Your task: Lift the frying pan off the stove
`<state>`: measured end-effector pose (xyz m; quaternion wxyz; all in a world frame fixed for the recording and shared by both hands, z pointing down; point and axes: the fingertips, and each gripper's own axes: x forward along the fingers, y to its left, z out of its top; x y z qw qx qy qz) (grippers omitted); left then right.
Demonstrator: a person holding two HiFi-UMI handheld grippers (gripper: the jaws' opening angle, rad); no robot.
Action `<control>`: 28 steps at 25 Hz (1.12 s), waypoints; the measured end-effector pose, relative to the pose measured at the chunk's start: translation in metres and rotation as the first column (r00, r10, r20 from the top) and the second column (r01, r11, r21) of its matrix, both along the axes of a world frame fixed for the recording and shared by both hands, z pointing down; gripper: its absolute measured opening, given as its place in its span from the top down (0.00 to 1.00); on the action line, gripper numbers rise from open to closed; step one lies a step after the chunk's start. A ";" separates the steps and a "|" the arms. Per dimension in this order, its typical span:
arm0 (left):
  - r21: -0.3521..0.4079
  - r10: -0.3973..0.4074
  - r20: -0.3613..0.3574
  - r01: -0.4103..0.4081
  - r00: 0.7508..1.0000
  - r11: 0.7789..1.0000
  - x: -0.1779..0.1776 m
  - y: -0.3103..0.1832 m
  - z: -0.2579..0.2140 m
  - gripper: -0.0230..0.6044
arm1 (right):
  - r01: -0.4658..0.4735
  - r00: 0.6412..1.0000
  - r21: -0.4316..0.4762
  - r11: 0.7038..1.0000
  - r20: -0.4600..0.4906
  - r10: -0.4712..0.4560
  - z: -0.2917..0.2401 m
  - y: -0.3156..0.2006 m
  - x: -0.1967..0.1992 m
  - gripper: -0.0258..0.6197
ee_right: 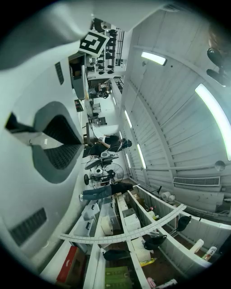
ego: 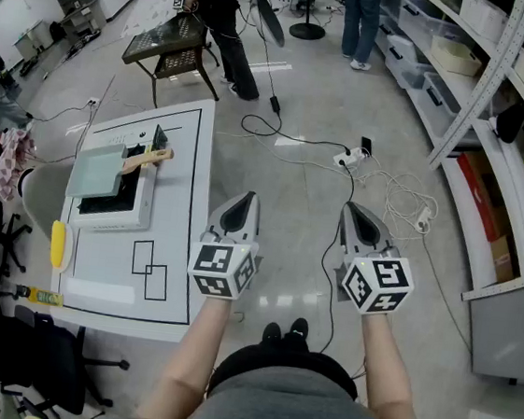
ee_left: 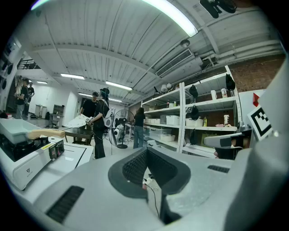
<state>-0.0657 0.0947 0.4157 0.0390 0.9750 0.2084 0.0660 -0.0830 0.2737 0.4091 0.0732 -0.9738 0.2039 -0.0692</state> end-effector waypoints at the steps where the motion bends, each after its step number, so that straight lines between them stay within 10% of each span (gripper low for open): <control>1: -0.004 -0.002 0.002 0.002 1.000 1.000 0.001 0.000 0.000 0.96 | 0.001 1.000 0.001 1.000 0.001 -0.001 0.000 0.001 0.000 0.96; 28: 0.000 -0.062 0.046 0.062 0.997 0.998 -0.001 0.020 0.013 0.95 | 0.084 0.996 0.067 0.994 0.003 -0.084 0.015 0.037 0.001 0.96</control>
